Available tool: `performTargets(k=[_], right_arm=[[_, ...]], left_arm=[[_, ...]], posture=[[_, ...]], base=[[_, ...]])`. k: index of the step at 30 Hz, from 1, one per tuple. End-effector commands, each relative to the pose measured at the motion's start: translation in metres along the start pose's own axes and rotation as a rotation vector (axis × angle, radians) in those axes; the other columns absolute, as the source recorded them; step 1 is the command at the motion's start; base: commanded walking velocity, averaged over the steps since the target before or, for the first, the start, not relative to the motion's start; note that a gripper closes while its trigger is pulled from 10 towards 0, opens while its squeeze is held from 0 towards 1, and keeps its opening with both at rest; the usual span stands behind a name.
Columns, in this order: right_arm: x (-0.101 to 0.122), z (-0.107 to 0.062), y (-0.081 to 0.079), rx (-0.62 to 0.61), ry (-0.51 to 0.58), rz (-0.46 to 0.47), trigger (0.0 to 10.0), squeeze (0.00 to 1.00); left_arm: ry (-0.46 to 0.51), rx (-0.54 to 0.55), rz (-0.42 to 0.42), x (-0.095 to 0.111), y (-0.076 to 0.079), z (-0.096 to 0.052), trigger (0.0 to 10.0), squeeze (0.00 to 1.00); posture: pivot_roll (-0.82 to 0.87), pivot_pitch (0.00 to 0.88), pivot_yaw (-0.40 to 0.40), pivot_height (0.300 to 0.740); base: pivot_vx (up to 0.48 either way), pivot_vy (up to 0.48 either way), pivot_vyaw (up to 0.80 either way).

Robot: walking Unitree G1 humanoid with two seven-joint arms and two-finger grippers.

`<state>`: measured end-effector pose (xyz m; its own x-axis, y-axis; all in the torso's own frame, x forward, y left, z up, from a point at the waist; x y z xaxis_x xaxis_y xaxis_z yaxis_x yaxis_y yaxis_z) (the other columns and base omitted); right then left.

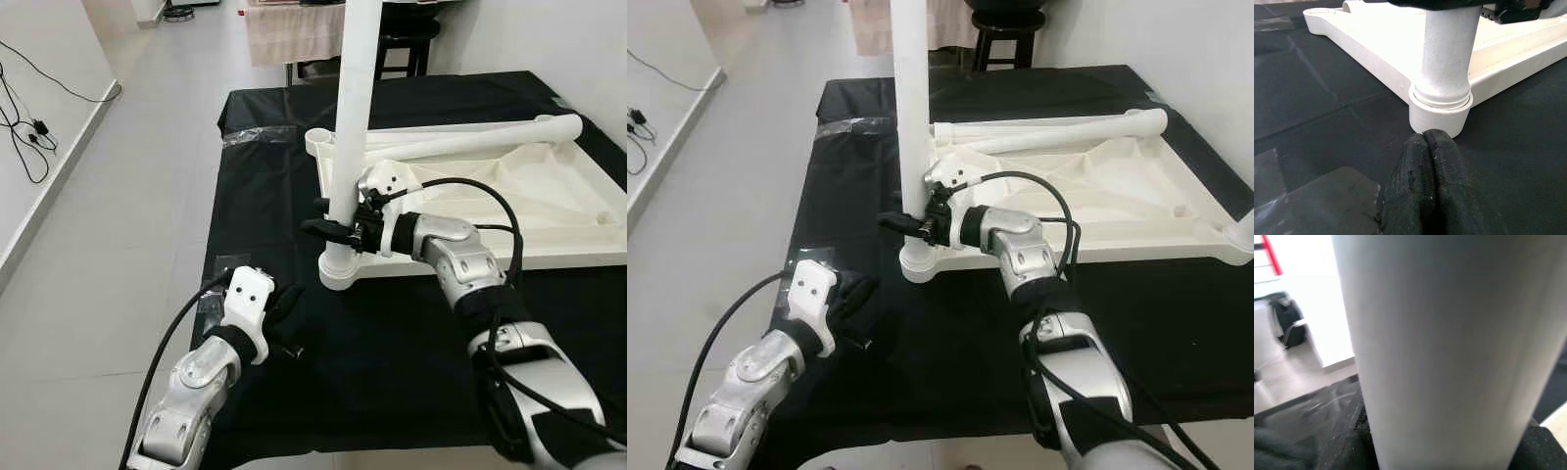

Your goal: Building children table

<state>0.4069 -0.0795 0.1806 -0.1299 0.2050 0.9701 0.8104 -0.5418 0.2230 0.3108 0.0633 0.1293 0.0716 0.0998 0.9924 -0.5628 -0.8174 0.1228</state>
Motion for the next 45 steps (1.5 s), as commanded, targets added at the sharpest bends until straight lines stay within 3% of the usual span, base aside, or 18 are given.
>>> performTargets(k=[1,4,5,7,8,17,18,19,20,22,23,30,32,40,41,42,43,45], right_arm=[[-0.045,-0.018,0.013,-0.182,-0.136,0.082,0.0,0.0],[-0.059,-0.028,0.026,-0.353,-0.195,0.103,0.0,0.0],[-0.089,-0.056,0.038,-0.655,-0.402,0.093,0.0,0.0],[-0.101,-0.067,0.019,-0.748,-0.473,0.092,0.0,0.0],[-0.099,-0.068,0.001,-0.76,-0.506,0.012,0.0,0.0],[-0.086,-0.046,0.001,-0.719,-0.459,0.005,0.0,0.0],[-0.081,-0.04,-0.002,-0.712,-0.442,0.016,3.6,0.0],[-0.081,-0.04,-0.002,-0.712,-0.442,0.016,3.6,0.0],[-0.074,-0.032,-0.006,-0.686,-0.403,0.035,10.0,0.0],[-0.066,-0.024,-0.009,-0.659,-0.364,0.045,10.0,0.0],[-0.055,-0.019,-0.011,-0.646,-0.32,0.028,10.0,1.0],[0.006,0.0,-0.025,-0.353,-0.04,0.009,10.0,1.0],[0.012,0.001,-0.028,-0.217,-0.02,-0.047,10.0,0.0],[-0.002,0.003,-0.032,0.002,-0.061,-0.111,10.0,0.0],[-0.007,0.005,-0.031,0.031,-0.074,-0.094,7.9,0.0],[-0.007,0.005,-0.031,0.031,-0.074,-0.094,7.9,0.0],[-0.009,0.006,-0.031,0.073,-0.07,-0.062,0.0,0.0],[-0.008,0.007,-0.032,0.11,-0.061,-0.035,0.0,0.0]], left_arm=[[-0.01,0.009,0.0,-0.003,0.0,-0.002,10.0,0.0],[-0.01,0.01,0.003,-0.003,0.0,-0.003,10.0,0.0],[-0.011,0.012,0.007,-0.003,-0.001,-0.004,10.0,0.0],[-0.012,0.014,0.008,-0.004,-0.003,-0.005,10.0,0.0],[-0.016,0.014,0.008,-0.005,-0.004,-0.006,10.0,0.0],[-0.028,0.007,0.003,-0.01,-0.003,-0.008,10.0,0.0],[-0.025,0.013,0.004,-0.009,-0.003,-0.008,10.0,0.0],[-0.025,0.013,0.004,-0.009,-0.003,-0.008,10.0,0.0],[-0.024,0.016,0.003,-0.009,-0.004,-0.008,10.0,0.0],[-0.024,0.016,0.002,-0.009,-0.004,-0.008,10.0,0.0],[-0.024,0.014,0.0,-0.009,-0.004,-0.008,10.0,0.0],[-0.026,0.006,-0.005,-0.009,-0.005,-0.006,10.0,0.0],[-0.025,0.005,-0.007,-0.008,-0.005,-0.006,10.0,0.0],[-0.022,0.006,-0.008,-0.007,-0.005,-0.004,10.0,0.0],[-0.021,0.007,-0.007,-0.007,-0.005,-0.004,10.0,0.0],[-0.021,0.007,-0.007,-0.007,-0.005,-0.004,10.0,0.0],[-0.019,0.008,-0.008,-0.006,-0.004,-0.004,10.0,0.0],[-0.018,0.009,-0.009,-0.006,-0.003,-0.004,10.0,0.0]], posture=[[0.02,0.11,0.004,0.74],[0.02,0.111,-0.006,0.74],[0.02,0.116,0.0,0.74],[0.01,0.115,0.008,0.74],[0.0,0.111,0.013,0.74],[0.02,0.09,0.004,0.74],[0.01,0.091,0.006,0.74],[0.01,0.091,0.006,0.74],[0.01,0.091,0.006,0.74],[0.0,0.092,0.004,0.74],[0.0,0.092,0.008,0.74],[-0.01,0.095,0.012,0.74],[0.0,0.095,0.013,0.74],[0.01,0.098,0.012,0.74],[0.01,0.1,0.013,0.74],[0.01,0.1,0.013,0.74],[0.01,0.102,0.009,0.74],[0.01,0.103,0.009,0.74]], base=[[0.0,0.0,0.0],[0.0,0.0,0.0],[0.0,0.0,0.0],[0.0,0.0,0.0],[0.0,0.0,0.0],[0.0,0.0,0.0],[0.0,0.0,0.0],[0.0,0.0,0.0],[0.0,0.0,0.0],[0.0,0.0,0.0],[0.0,0.0,0.0],[0.0,0.0,0.0],[0.0,0.0,0.0],[0.0,0.0,0.0],[0.0,0.0,0.0],[0.0,0.0,0.0],[0.0,0.0,0.0],[0.0,0.0,0.0]])
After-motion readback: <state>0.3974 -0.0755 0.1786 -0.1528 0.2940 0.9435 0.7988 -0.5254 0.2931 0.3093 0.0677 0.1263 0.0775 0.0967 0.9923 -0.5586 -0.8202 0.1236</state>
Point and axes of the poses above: a point about 5 cm out from each wrist's last joint towards the gripper, its own z axis pointing out of the wrist towards the gripper, its own x axis along the axis of the wrist's last joint, y = z × x, the point moved 6 cm from there along z, pointing out of the wrist towards the gripper, and after that the axes turned 9 degrees about -z, right-handed, at the moved point
